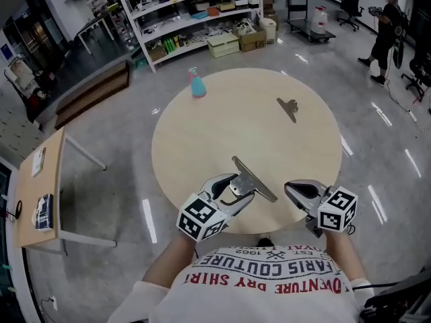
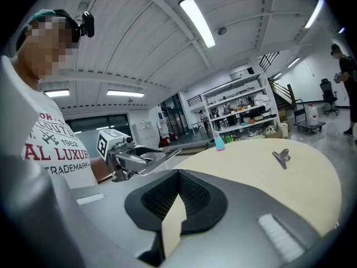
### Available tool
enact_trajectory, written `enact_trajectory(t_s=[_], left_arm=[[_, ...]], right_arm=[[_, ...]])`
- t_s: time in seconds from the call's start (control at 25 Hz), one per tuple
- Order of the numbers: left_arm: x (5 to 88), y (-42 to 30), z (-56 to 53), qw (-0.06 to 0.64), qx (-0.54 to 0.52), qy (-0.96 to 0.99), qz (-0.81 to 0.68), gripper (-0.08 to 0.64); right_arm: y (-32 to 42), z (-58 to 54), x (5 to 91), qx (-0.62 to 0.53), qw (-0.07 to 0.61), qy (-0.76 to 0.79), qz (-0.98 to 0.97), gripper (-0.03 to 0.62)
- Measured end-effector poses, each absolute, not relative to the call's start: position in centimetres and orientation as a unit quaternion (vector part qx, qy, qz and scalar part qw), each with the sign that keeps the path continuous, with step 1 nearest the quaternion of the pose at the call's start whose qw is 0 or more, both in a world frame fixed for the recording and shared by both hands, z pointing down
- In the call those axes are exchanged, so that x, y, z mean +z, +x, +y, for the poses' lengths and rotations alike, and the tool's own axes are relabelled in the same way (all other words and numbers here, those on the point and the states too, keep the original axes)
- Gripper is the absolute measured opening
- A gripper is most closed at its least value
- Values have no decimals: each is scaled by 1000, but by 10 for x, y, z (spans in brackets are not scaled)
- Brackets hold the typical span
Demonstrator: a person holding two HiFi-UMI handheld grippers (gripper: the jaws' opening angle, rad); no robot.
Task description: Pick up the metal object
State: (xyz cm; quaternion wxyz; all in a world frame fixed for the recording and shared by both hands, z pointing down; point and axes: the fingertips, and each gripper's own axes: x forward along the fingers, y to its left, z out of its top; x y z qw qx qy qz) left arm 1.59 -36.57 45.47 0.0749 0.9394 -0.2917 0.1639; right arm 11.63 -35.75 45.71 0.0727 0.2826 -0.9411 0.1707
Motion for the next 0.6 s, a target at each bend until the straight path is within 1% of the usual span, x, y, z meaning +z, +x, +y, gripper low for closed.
enact_trajectory(t_s=[0.6], left_arm=[[452, 1, -328, 76, 152, 946, -275, 278]], right_arm=[[92, -318, 453, 155, 74, 276, -946, 0]])
